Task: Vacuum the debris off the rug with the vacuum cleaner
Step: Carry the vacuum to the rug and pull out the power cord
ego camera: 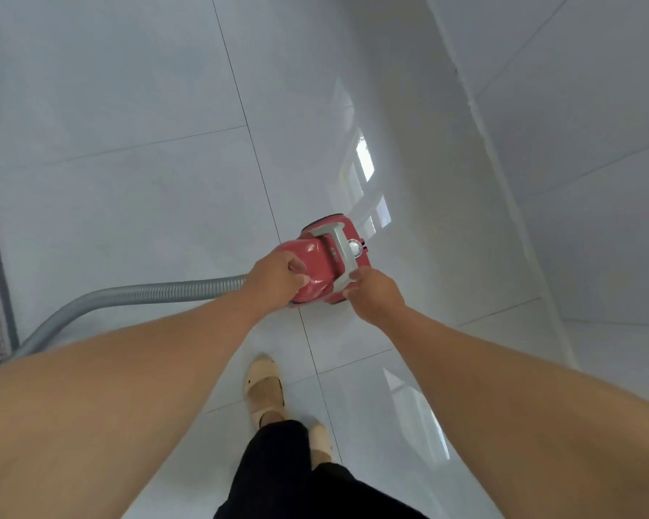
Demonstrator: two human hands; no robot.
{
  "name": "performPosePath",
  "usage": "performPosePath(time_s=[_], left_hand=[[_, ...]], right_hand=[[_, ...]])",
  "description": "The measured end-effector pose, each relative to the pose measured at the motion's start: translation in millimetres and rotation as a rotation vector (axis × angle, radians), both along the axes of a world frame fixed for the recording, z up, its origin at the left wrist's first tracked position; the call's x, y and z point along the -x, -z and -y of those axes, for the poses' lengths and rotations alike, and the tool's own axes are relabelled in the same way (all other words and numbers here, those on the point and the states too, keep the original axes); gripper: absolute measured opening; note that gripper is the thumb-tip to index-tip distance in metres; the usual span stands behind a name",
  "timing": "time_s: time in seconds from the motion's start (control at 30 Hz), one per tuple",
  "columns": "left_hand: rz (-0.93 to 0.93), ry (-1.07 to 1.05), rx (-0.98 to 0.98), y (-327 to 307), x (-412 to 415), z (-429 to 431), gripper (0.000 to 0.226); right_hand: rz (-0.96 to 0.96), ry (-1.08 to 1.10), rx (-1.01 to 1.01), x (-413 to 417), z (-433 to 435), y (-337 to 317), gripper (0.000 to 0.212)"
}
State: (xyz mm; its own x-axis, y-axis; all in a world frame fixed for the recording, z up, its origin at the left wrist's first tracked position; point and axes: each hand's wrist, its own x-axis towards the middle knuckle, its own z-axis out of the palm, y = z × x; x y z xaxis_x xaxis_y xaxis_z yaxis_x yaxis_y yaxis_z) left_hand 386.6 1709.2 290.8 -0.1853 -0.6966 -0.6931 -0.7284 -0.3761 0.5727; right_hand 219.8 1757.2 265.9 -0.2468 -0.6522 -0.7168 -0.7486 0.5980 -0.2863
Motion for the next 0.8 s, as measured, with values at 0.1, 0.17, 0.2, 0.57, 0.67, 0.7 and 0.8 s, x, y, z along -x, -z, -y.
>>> performPosePath(time_s=[0.1, 0.17, 0.2, 0.57, 0.67, 0.7, 0.8], left_hand=[[-0.008, -0.017, -0.022, 22.6, 28.7, 19.0, 0.022], [0.019, -0.034, -0.026, 36.8, 48.0, 29.9, 0.027], [0.013, -0.059, -0.051, 43.5, 57.0, 34.1, 0.024], [-0.121, -0.668, -0.330, 113.0, 143.7, 49.0, 0.038], [-0.135, -0.734, -0.339, 128.6, 151.1, 46.8, 0.040], [-0.130, -0.751, -0.300, 137.7, 151.8, 44.5, 0.039], [-0.120, -0.744, -0.248, 147.2, 155.6, 37.4, 0.036]], right_hand=[[-0.014, 0.023, -0.015, 23.7, 18.3, 23.6, 0.036], [-0.021, 0.010, -0.018, 36.6, 26.0, 41.1, 0.022], [-0.027, 0.002, -0.027, 42.3, 28.2, 47.7, 0.017], [0.003, -0.119, -0.071, 96.9, 49.6, 121.8, 0.035], [0.014, -0.199, -0.076, 103.8, 48.8, 131.7, 0.035], [0.016, -0.228, -0.081, 104.8, 50.2, 134.6, 0.035], [0.006, -0.270, -0.066, 104.5, 52.0, 141.2, 0.034]])
